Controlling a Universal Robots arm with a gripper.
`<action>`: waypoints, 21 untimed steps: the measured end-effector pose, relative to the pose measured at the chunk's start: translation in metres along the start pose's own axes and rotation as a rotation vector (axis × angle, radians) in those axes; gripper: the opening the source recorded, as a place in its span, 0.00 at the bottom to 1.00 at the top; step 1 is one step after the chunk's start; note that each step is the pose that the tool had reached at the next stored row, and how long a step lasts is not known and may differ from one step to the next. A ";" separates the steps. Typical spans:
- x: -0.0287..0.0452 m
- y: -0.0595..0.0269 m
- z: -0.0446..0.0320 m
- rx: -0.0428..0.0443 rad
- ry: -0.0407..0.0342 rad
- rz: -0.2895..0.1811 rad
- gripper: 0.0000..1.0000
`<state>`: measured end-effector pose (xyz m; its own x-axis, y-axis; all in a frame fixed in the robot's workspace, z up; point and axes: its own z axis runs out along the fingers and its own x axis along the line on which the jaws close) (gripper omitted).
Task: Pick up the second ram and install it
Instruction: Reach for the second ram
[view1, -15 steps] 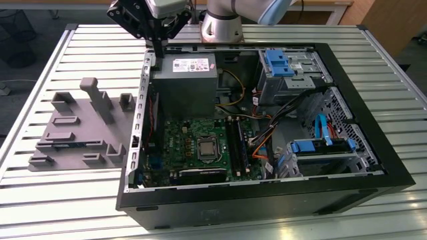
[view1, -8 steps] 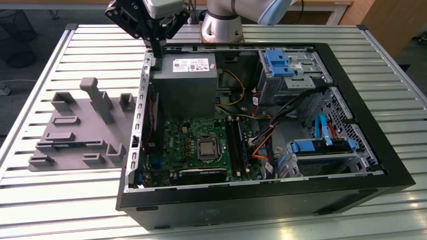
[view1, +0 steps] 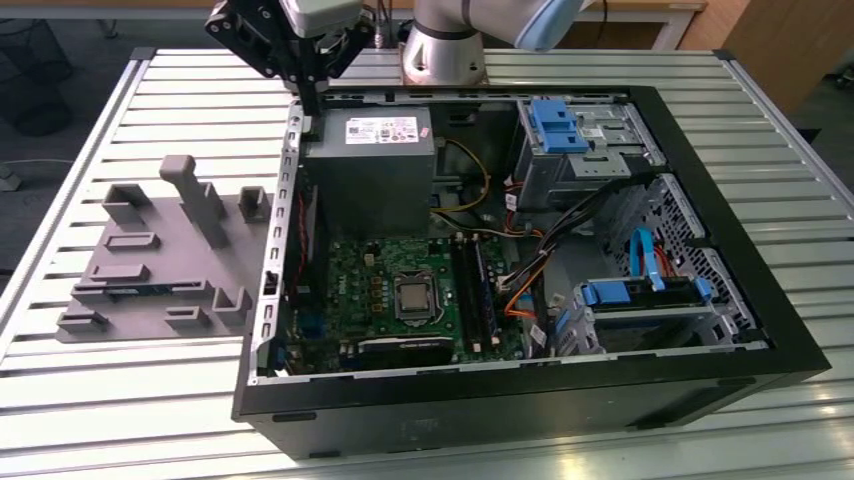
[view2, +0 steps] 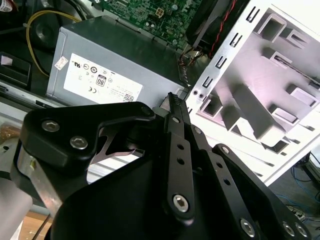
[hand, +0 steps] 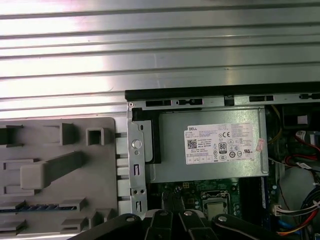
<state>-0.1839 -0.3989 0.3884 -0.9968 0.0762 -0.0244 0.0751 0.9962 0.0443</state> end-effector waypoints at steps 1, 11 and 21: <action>0.0004 0.0000 0.0000 0.0000 0.0000 0.000 0.11; 0.0052 -0.0004 0.0003 0.0000 0.0000 0.000 0.11; 0.0133 -0.0010 0.0004 -0.0001 0.0000 0.000 0.11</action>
<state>-0.1972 -0.3989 0.3876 -0.9968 0.0762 -0.0245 0.0751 0.9962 0.0444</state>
